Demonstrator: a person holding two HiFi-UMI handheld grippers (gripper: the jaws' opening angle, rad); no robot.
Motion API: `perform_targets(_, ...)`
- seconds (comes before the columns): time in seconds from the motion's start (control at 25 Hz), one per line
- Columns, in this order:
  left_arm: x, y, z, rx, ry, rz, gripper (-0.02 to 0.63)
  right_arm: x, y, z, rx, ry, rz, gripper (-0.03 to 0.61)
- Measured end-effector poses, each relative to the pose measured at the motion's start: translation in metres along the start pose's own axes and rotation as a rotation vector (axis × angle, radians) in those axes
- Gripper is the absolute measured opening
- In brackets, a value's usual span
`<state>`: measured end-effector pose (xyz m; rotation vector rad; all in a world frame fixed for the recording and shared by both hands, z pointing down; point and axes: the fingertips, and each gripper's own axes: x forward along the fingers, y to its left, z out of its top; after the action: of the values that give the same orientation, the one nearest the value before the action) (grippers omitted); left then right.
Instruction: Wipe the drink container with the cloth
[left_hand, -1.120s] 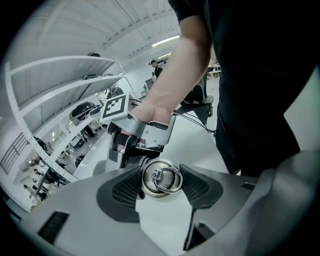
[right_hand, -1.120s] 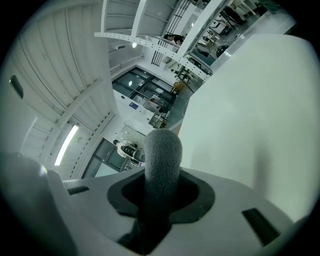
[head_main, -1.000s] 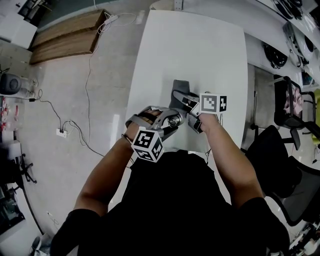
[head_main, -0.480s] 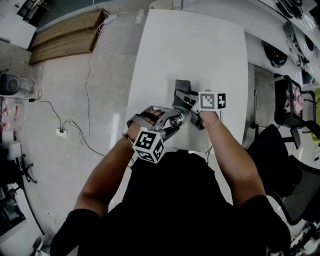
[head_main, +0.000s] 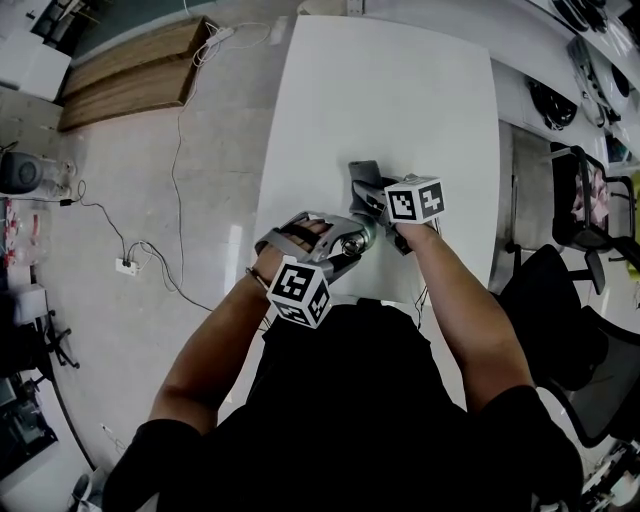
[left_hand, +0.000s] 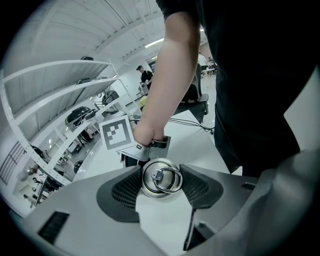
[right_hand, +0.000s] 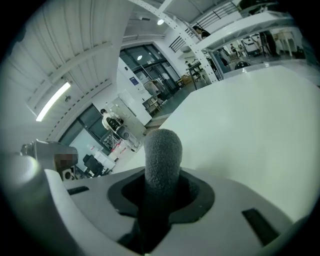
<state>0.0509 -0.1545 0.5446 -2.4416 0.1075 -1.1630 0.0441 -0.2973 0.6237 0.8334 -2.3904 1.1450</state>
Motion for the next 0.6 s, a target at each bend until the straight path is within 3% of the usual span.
perform_targets(0.28, 0.001, 0.001, -0.001, 0.004, -0.011, -0.009, 0.253, -0.002, -0.016, -0.004, -0.163, 0.036, -0.134, 0.098)
perform_targets(0.6, 0.002, 0.005, -0.003, -0.039, -0.018, -0.024, 0.253, -0.022, -0.024, 0.004, -0.184, -0.015, -0.218, 0.098)
